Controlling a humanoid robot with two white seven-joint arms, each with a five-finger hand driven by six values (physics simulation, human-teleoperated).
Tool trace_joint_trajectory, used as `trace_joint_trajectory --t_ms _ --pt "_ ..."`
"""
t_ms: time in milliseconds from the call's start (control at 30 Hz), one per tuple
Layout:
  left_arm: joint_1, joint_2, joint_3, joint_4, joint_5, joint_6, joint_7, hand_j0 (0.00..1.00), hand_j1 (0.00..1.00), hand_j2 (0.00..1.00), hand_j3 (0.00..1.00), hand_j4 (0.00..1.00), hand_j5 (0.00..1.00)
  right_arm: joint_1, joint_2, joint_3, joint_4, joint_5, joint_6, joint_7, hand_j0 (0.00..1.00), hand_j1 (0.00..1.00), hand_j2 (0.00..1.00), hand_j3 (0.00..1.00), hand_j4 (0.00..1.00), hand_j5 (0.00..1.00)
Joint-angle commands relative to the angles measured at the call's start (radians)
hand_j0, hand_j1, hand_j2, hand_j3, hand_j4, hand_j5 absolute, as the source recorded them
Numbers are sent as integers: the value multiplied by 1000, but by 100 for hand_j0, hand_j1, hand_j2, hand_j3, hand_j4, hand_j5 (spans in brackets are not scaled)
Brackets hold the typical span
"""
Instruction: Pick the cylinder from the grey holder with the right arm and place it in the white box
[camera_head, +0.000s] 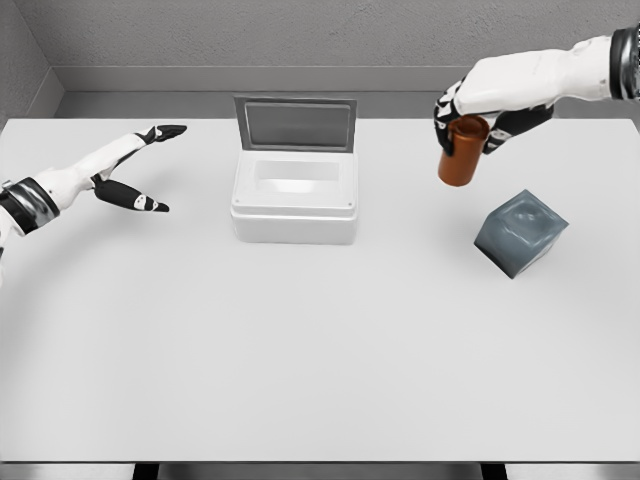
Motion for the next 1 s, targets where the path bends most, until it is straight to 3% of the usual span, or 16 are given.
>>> trace_joint_trajectory --t_ms 0,400,867,967 --pt "0 0 -6 1 7 2 0 100 100 100 100 100 100 -3 18 -2 0 -6 3 -1 40 40 40 40 40 40" --pt "-8 -11 4 25 8 2 0 100 100 100 100 100 100 -9 68 -34 -1 -8 3 -1 40 40 40 40 40 40" --pt "-72 -78 8 162 22 2 -29 100 100 100 100 100 100 -9 158 -45 2 -8 3 1 40 40 40 40 40 40" --pt "-95 -95 9 222 22 2 -29 100 100 100 100 100 100 -3 176 -44 2 -6 3 1 40 40 40 40 40 40"
